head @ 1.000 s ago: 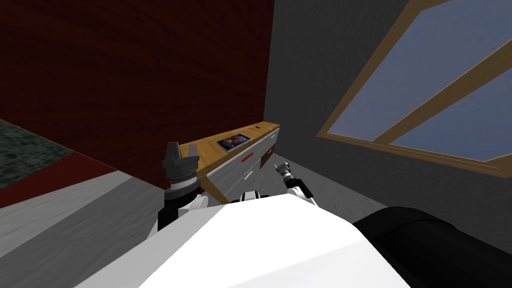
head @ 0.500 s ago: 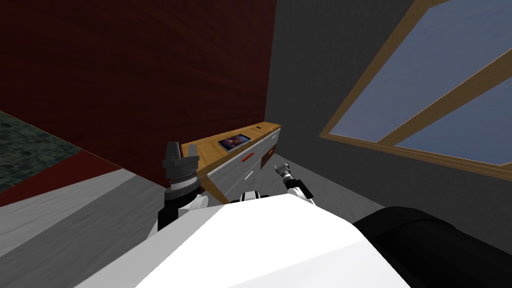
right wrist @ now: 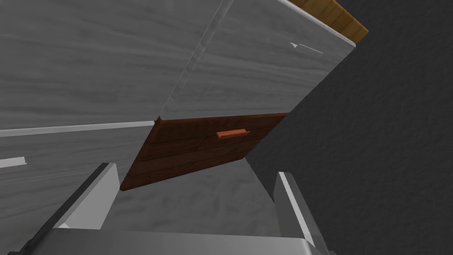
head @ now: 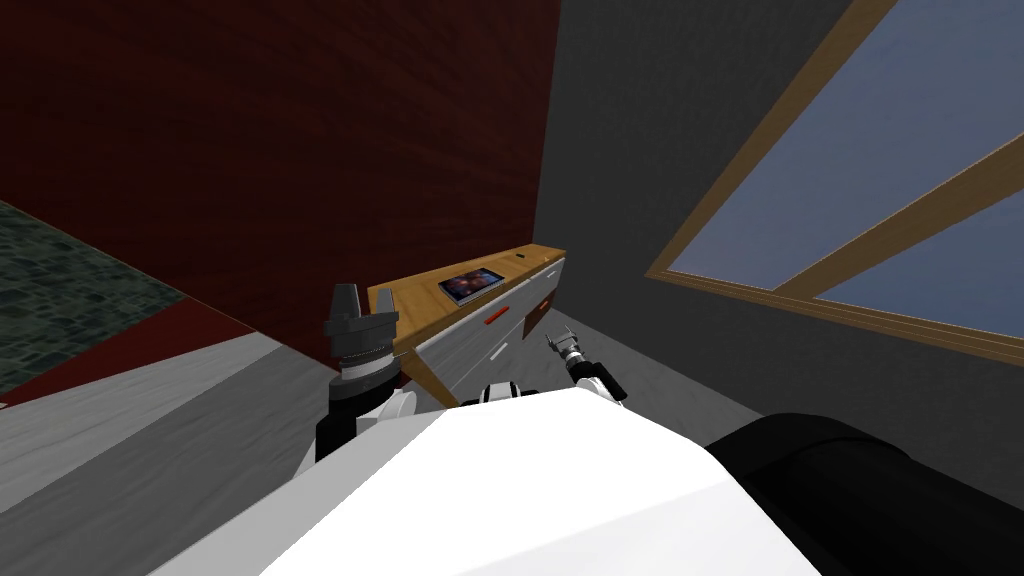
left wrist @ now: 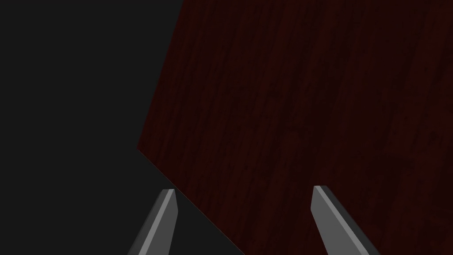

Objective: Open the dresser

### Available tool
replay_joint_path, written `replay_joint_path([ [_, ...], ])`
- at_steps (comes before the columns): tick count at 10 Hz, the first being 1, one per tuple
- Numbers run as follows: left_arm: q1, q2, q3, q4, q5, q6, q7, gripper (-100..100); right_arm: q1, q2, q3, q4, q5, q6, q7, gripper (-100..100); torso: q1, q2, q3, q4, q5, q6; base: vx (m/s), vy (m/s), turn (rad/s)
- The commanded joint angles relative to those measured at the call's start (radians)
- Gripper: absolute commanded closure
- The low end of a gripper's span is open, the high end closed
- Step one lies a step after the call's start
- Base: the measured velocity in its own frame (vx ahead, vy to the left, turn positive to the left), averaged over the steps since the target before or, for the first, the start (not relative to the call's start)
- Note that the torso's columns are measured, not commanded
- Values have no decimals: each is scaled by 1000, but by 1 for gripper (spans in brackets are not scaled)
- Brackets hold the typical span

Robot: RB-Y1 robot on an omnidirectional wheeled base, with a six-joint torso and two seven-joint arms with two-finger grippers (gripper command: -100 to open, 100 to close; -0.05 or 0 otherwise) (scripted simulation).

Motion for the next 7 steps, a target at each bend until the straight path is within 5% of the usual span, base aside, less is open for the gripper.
replay_joint_path([
  [1, 0, 0, 0, 0, 0, 0, 0, 0, 7, 4, -6, 9, -71, 28, -14, -100, 0, 0, 0, 0, 0, 0, 11, -13, 53],
  [7, 0, 0, 0, 0, 0, 0, 0, 0, 13, 6, -11, 15, -117, 48, -22, -100, 0, 0, 0, 0, 0, 0, -1, 2, 10],
])
